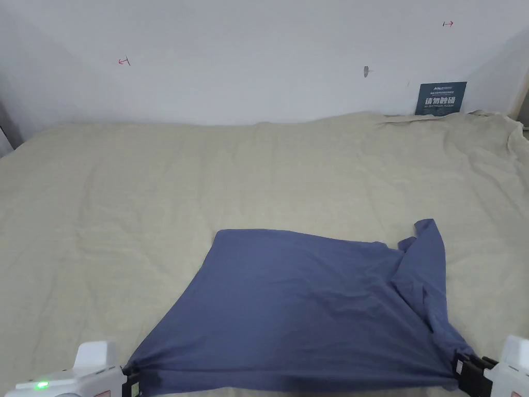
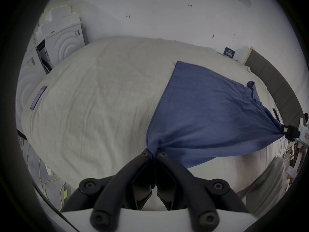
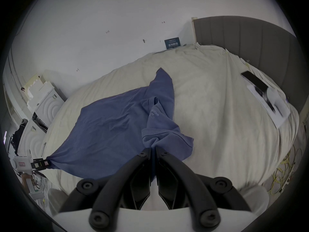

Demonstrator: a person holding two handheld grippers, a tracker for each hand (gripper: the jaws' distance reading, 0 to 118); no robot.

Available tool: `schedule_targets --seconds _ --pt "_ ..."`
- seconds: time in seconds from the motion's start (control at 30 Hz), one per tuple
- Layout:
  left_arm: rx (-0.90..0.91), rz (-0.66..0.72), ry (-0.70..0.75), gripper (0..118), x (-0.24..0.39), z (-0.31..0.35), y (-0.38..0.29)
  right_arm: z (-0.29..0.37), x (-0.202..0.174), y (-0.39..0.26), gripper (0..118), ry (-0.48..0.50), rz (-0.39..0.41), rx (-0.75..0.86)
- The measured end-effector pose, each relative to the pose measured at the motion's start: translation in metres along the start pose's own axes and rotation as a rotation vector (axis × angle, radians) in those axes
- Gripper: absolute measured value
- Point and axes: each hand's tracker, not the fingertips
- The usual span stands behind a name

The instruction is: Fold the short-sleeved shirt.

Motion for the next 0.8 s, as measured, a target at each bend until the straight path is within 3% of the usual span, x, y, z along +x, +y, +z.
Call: schedule_targets --seconds 0.2,0.5,0.73,0.77,0.8 --pt "-0.057 0.015 0.014 0 -0.010 0.001 -0.024 0.013 0.003 -0.029 3 -0.025 -0.012 -0.062" --pt "-0.162 0.021 0.072 1 -0.005 -0.043 -0.023 -0.021 -0.001 -0.045 3 -0.140 -0.027 -0.226" --pt "-0.186 0.038 0.083 1 -0.005 -0.046 -0.028 -0.013 -0.009 -0.042 4 -0.156 -0.027 -0.251" --pt "-0.191 0.036 0.077 4 -0.004 -0.044 -0.027 -0.010 -0.010 -0.039 4 -0.151 -0.026 -0.253" --pt "-0.186 0.037 0.075 15 0.001 -0.034 -0.024 -0.005 -0.012 -0.036 6 -0.152 -0.026 -0.247"
